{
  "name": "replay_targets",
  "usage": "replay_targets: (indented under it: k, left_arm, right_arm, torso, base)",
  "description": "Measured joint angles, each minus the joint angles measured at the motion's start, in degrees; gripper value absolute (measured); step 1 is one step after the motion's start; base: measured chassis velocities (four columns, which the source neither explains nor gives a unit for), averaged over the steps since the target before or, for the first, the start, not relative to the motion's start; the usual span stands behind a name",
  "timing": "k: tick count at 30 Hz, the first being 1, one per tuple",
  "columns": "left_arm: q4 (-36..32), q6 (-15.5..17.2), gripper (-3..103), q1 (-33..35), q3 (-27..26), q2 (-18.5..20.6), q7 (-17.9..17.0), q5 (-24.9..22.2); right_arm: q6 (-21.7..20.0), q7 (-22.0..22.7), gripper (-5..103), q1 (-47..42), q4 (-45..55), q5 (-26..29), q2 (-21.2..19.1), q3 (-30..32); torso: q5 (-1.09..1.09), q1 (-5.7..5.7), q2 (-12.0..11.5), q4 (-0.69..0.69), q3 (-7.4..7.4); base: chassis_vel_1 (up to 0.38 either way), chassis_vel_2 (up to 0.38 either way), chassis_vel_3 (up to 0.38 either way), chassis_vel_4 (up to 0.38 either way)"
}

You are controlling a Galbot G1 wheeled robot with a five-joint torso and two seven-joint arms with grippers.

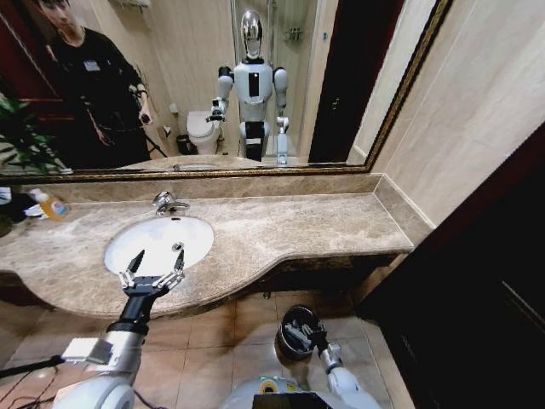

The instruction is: Pick up the trash from the sink and place it in the trash bin.

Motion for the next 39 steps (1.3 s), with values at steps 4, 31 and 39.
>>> replay_targets:
  k: [4, 31, 39]
  left_arm:
    - [0.0, 0.0, 100, 0.0, 0.0, 0.0, 0.0, 0.0]
    - [0.0, 0.0, 100, 0.0, 0.0, 0.0, 0.0, 0.0]
    - [0.0, 0.0, 100, 0.0, 0.0, 0.0, 0.0, 0.0]
  right_arm:
    - [-0.29, 0.27, 88, -1.14, 1.58, 0.0, -0.05, 0.03]
    - [-5.92, 6.02, 100, -13.8, 31.97, 3.65, -4.79, 1.03]
    - [-6.49, 9.6, 100, -16.07, 43.09, 0.46, -5.46, 2.41]
  torso:
    - [0.0, 0.0, 0.0, 0.0, 0.0]
    - [-0.01, 0.0, 0.0, 0.0, 0.0]
    - [0.01, 0.0, 0.0, 0.0, 0.0]
  base:
    - [0.0, 0.0, 0.0, 0.0]
    - [0.0, 0.0, 0.0, 0.0]
    - [0.0, 0.0, 0.0, 0.0]
